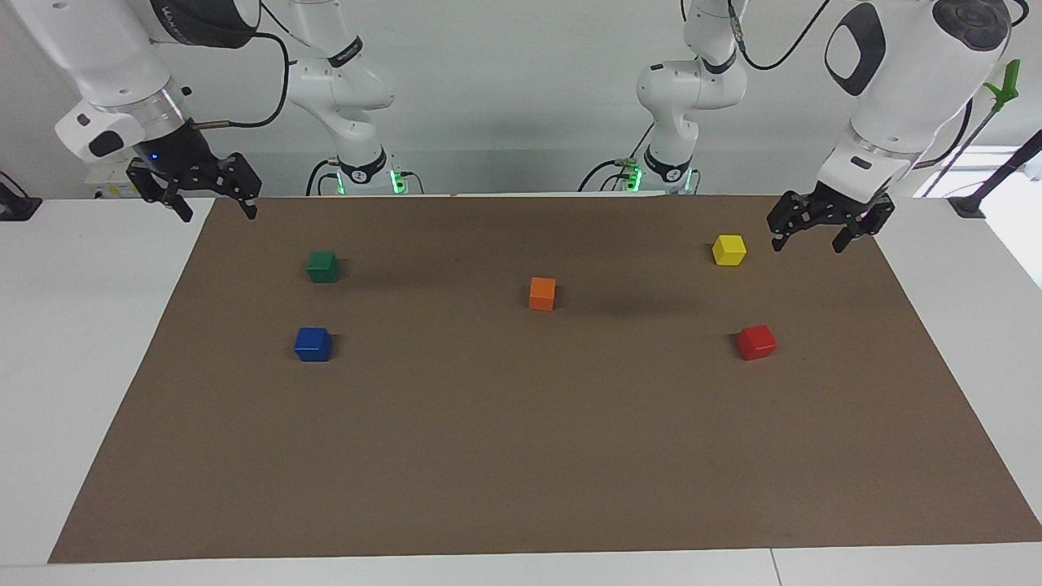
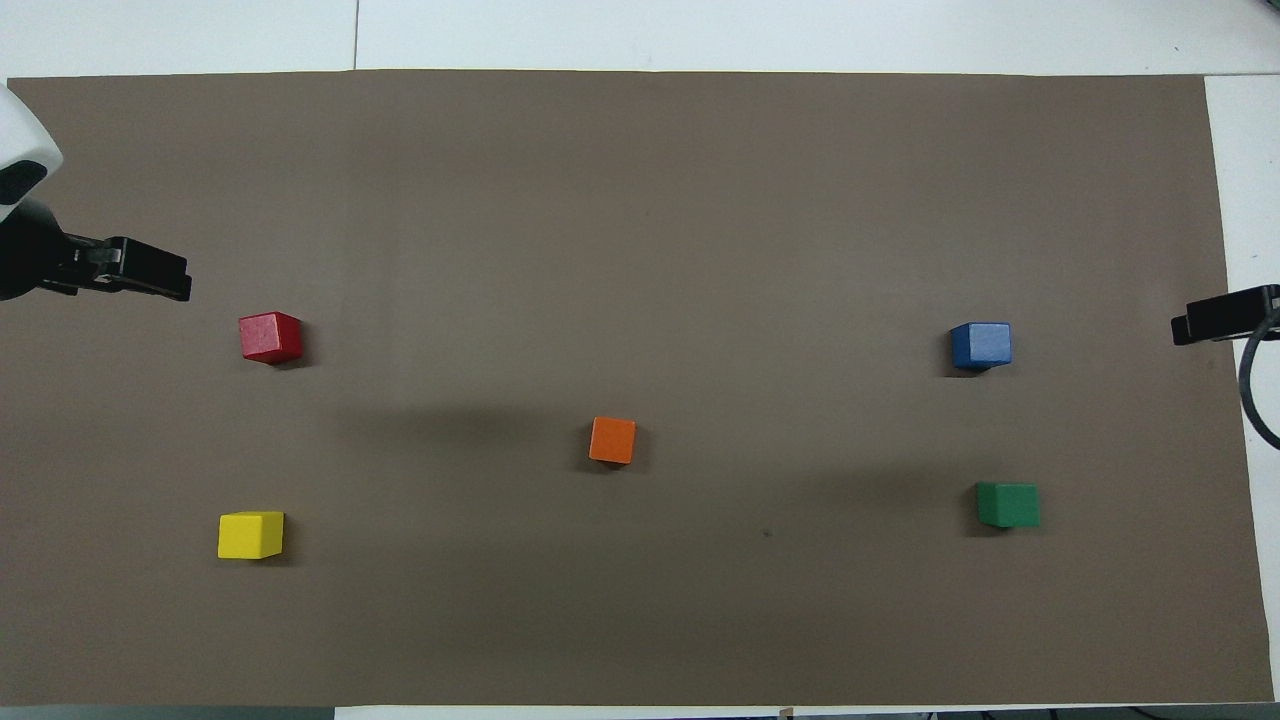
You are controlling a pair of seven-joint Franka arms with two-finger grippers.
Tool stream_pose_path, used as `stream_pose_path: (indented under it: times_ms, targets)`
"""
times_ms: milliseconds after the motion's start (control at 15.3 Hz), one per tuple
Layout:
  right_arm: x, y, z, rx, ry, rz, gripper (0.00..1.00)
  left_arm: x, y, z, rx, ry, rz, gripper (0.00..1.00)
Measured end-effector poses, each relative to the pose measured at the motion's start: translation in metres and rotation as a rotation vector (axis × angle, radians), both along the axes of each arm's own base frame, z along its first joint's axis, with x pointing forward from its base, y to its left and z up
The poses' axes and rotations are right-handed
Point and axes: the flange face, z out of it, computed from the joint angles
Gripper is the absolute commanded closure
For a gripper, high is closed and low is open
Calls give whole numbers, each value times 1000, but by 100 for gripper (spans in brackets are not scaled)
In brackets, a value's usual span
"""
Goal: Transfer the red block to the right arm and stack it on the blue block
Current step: 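Move the left gripper down onto the red cube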
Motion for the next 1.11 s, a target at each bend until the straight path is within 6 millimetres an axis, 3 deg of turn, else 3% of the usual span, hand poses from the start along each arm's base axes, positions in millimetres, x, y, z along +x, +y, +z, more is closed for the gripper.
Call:
stream_pose_path:
  times_ms: [587,717,913,1109]
  targets:
    - [0,0,0,0,0,0,0,-1,1,-1,0,2,19,0]
    - [0,0,0,0,0,0,0,3,3,-11,-3,-38,42,0]
    - [0,0,0,0,0,0,0,8,8,-55,-3,-34,55,0]
    - [0,0,-1,1,5,-1,0,18,8,-126,-6,-46,58,0]
